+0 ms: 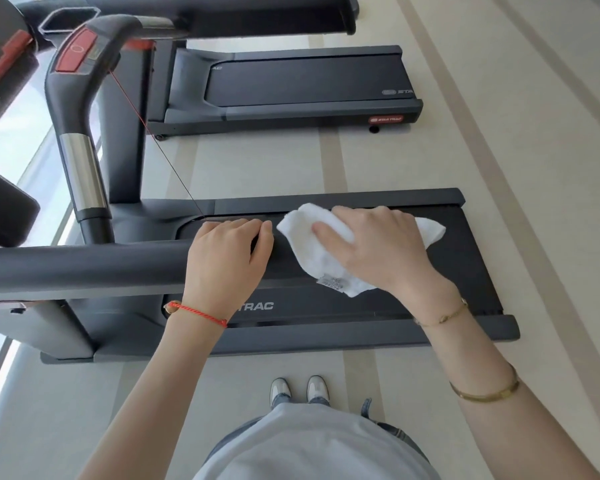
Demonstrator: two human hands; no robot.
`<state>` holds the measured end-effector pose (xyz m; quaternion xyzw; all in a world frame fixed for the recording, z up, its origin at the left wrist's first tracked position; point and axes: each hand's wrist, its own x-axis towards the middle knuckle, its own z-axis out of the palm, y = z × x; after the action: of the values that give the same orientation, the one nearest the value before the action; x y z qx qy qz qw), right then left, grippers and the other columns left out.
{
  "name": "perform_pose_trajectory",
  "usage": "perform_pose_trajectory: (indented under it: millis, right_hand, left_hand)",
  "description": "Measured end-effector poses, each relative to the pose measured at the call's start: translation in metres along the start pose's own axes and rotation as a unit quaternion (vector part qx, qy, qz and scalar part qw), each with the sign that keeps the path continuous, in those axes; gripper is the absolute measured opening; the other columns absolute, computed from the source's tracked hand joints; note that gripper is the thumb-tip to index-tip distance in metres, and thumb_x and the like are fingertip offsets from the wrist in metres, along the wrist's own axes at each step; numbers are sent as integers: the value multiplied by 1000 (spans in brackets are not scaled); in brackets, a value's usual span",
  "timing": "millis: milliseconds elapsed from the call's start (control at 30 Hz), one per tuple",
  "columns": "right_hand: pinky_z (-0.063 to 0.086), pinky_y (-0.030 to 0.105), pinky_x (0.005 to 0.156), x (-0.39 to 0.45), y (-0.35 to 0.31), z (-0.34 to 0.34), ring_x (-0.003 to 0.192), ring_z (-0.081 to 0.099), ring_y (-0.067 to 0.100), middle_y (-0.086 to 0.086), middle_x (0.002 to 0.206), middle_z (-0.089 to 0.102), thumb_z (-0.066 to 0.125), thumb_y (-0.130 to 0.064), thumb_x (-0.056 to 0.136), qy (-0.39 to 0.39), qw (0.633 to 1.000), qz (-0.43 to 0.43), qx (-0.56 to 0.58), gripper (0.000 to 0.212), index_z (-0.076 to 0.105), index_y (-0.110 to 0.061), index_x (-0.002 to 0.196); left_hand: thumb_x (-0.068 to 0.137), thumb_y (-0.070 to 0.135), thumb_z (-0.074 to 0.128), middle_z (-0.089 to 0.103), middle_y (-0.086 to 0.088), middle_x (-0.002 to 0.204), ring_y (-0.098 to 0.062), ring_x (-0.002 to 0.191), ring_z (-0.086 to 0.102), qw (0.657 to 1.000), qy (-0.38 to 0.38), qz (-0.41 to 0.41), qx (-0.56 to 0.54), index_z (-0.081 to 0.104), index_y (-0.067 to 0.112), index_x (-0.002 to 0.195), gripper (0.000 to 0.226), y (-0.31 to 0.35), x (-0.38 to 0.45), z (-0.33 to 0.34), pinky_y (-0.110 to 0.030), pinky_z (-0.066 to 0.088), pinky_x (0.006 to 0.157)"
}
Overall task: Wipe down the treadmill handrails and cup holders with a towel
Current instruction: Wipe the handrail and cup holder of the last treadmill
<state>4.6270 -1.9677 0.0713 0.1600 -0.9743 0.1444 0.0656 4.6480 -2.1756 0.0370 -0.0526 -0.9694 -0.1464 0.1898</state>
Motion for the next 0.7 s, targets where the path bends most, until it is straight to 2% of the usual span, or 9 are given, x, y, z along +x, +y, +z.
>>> perform_pose_trajectory:
  millis: [100,167,267,300,367,467,533,600,700]
  right_hand:
    - [42,33,55,-18,19,5,64,57,15,-8,64,58,40,-58,90,87,994,-33,59,42,59,-25,74]
    - [47,33,60,-19,33,1,68,60,15,-8,69,64,46,-60,87,65,990,19,122,39,66,-27,80]
    - [52,41,78,-1,60,-10,80,67,18,-7,76,71,57,-63,85,-126,930,131,320,35,71,-30,86]
    - [52,42,86,8,64,-14,86,68,17,-6,83,73,58,-65,84,-183,912,143,339,40,73,-29,92]
    - [51,42,95,27,61,-19,94,68,14,-8,95,74,54,-68,84,-268,908,121,297,47,73,-31,105]
    - [50,34,92,51,28,-19,96,64,12,-11,102,71,42,-71,88,-347,917,61,187,49,71,-36,107]
    - [48,30,77,58,8,-15,82,62,12,-10,84,69,36,-71,90,-349,928,15,129,49,68,-35,83]
    - [41,33,66,52,-1,-12,66,56,12,-10,62,58,34,-69,92,-295,951,-9,95,52,55,-32,61]
    - [42,36,69,30,2,-13,65,53,16,-8,60,54,33,-67,92,-179,983,-18,41,49,54,-28,70]
  left_hand:
    - [101,34,33,62,-1,62,-29,59,53,1000,-16,-20,11,63,11,68,50,1,1,0,-32,37,62]
    - [101,35,32,65,-1,65,-27,60,56,1000,-17,-18,16,66,11,71,52,1,0,-2,-32,39,59]
    - [102,34,30,66,0,66,-25,58,55,1000,-11,-8,14,66,13,70,53,1,0,-2,-35,44,59]
    - [102,34,30,65,0,65,-25,58,55,1000,-6,-5,12,66,13,69,53,1,0,-1,-35,44,60]
    - [102,33,28,61,1,60,-24,56,52,1000,0,1,13,66,14,68,55,1,0,1,-36,44,62]
    - [102,27,33,52,2,53,-23,52,44,1000,19,8,21,56,14,61,49,0,0,1,-35,39,58]
    - [98,19,42,42,3,49,-21,48,32,999,41,15,27,40,16,56,42,2,0,-2,-31,30,53]
    - [96,17,47,37,4,48,-18,48,26,998,46,19,30,34,17,56,42,4,1,-3,-29,23,52]
    - [99,21,45,42,3,48,-20,48,31,998,49,15,35,47,14,55,44,1,0,0,-32,30,51]
